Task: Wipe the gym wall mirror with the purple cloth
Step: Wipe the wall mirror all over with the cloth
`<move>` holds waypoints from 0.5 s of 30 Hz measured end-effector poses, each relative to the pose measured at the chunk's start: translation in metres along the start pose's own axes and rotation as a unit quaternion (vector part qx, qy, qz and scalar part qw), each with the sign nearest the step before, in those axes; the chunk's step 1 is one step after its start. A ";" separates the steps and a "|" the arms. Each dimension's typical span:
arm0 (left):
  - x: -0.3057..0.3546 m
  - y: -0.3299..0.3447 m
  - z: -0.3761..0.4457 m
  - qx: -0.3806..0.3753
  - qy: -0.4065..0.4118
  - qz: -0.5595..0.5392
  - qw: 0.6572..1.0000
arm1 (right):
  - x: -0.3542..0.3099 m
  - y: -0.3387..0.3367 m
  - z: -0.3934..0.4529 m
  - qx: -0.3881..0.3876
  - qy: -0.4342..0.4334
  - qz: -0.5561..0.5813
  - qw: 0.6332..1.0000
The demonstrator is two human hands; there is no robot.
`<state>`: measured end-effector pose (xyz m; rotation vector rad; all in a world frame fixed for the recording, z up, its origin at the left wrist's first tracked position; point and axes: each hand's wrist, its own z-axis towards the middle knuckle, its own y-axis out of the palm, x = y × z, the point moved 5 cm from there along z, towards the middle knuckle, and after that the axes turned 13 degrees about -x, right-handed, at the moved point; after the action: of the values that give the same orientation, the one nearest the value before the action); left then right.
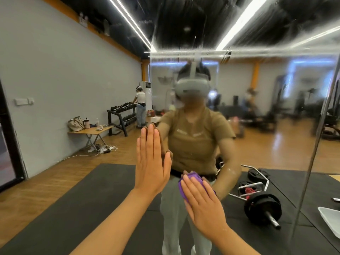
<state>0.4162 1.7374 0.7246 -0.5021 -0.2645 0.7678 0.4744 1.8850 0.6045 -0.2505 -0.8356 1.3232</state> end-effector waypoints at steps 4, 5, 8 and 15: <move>0.004 0.003 -0.003 -0.006 0.004 -0.005 1.000 | 0.051 -0.071 0.070 0.103 0.071 0.079 0.989; 0.005 0.004 -0.004 -0.008 0.003 -0.008 1.000 | 0.067 -0.088 0.088 0.121 0.095 0.089 0.984; 0.015 0.008 -0.006 -0.012 0.015 -0.002 1.000 | 0.099 -0.118 0.120 0.145 0.133 0.090 0.976; 0.037 0.021 -0.012 0.003 -0.022 -0.005 1.000 | 0.059 -0.045 0.024 0.093 0.063 0.053 0.992</move>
<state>0.4345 1.7730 0.7055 -0.4773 -0.3058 0.7706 0.4933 1.9202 0.6713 -0.2319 -0.5941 1.4593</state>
